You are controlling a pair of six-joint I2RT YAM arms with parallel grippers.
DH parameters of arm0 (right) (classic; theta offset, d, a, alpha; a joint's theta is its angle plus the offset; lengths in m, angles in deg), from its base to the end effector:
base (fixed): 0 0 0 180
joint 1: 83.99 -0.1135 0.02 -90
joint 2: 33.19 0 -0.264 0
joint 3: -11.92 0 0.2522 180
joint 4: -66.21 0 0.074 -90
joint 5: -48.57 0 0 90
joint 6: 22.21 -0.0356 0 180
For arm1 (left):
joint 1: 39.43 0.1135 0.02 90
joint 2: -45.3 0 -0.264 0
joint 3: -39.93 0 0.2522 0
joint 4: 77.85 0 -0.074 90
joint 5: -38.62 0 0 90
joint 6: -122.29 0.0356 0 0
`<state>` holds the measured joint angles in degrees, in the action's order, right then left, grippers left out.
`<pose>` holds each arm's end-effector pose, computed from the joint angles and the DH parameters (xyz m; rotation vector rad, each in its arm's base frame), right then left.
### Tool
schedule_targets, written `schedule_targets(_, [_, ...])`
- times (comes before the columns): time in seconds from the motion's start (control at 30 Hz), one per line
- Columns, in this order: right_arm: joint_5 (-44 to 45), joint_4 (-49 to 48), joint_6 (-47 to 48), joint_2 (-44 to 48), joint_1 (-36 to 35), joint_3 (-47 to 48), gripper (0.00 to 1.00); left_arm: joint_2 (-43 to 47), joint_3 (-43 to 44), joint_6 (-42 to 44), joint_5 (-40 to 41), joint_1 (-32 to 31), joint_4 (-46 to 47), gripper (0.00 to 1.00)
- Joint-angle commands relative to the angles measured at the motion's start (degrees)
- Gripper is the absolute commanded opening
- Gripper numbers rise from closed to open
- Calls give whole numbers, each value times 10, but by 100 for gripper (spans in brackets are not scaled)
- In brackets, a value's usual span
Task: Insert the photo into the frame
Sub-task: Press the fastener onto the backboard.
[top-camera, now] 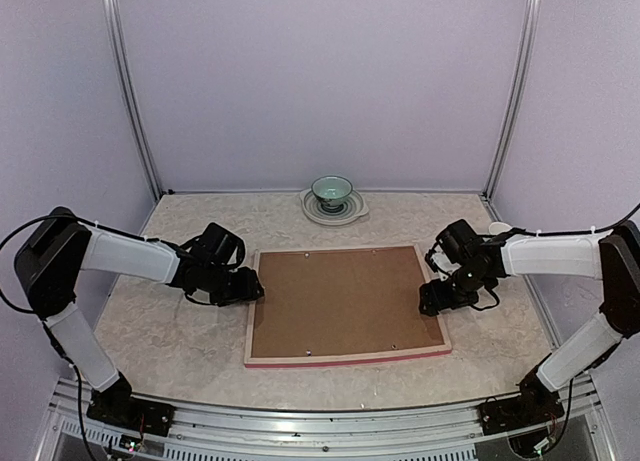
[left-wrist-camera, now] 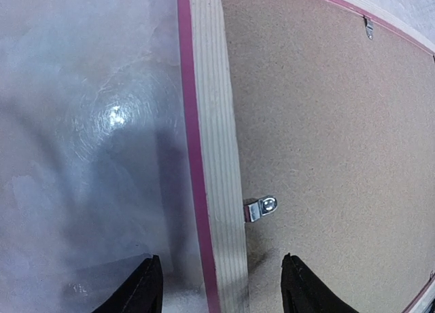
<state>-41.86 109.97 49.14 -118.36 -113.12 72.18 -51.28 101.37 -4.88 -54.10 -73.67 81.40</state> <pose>0.2326 0.1299 0.1682 -0.2573 2.7838 0.2228 0.2619 -0.1803 0.1399 -0.0482 2.6362 -0.5229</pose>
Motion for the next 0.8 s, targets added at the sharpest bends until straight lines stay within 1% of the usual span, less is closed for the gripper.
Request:
schedule_targets(0.0, [18,-19,5,-17,17,23,80,6,-15,-4,-4,-4,3,59])
schedule_targets(0.2, [39,-42,2,-37,48,43,79,3,-18,-4,-5,-7,7,59])
schedule_targets(0.37, [64,-42,5,-95,51,76,80,2,-17,-5,-6,-9,7,59])
schedule_targets(0.57, [70,-54,1,-145,51,69,79,5,-20,-5,-4,-10,5,59])
schedule_targets(0.77, [71,-54,1,-135,51,56,79,3,-20,-3,-5,-10,5,60])
